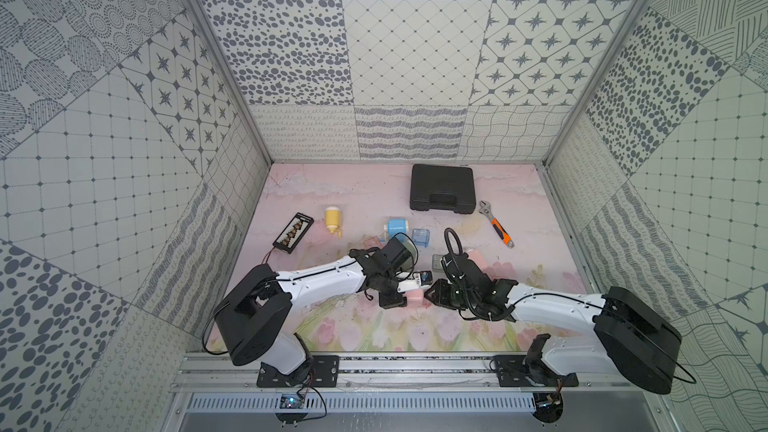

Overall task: Put the tray back into the pencil sharpener
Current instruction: Close the container of the pencil sharpener.

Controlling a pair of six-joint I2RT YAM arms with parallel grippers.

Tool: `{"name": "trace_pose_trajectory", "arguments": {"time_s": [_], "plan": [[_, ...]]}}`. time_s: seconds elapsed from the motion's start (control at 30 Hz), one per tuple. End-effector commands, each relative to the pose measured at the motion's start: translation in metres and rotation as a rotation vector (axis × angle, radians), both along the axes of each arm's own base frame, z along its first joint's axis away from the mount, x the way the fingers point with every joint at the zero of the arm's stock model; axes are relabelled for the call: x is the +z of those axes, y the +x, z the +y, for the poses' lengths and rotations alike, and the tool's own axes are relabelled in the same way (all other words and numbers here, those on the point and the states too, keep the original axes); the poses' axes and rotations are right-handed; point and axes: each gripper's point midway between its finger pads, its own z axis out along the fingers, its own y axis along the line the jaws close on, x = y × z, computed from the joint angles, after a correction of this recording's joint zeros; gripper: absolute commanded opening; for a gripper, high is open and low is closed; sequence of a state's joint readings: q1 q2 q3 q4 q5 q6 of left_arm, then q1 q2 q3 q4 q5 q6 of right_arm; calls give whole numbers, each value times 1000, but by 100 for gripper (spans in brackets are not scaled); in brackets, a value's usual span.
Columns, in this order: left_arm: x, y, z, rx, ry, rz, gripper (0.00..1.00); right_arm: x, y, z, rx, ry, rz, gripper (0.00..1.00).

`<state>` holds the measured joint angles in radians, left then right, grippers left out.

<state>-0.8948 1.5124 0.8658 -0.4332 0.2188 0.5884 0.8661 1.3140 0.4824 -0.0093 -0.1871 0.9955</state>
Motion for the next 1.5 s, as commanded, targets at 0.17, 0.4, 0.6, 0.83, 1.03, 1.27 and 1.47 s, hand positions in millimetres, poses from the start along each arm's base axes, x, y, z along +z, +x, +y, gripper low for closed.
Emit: {"name": "trace_pose_trajectory", "arguments": {"time_s": [0.17,0.4,0.6,0.83,1.03,1.27,1.47], "plan": [[-2,5,-1,18,-17,-14,53,24,10,-24,-140,7,-73,36],[-2,4,-2,17,-35,-13,52,21,2,-55,-194,-110,-55,35],[-3,5,-1,21,-19,-23,52,13,1,-9,-71,-109,-9,36],[-1,3,-2,12,-19,-32,51,2,-4,25,-30,24,30,37],[1,2,-3,4,-25,-37,51,2,-7,15,-64,61,18,40],[15,4,-4,18,-59,-63,28,12,-7,-35,-167,-116,-22,41],[70,3,-13,127,-247,-79,0,45,-1,-74,-278,-121,-126,43]]}}
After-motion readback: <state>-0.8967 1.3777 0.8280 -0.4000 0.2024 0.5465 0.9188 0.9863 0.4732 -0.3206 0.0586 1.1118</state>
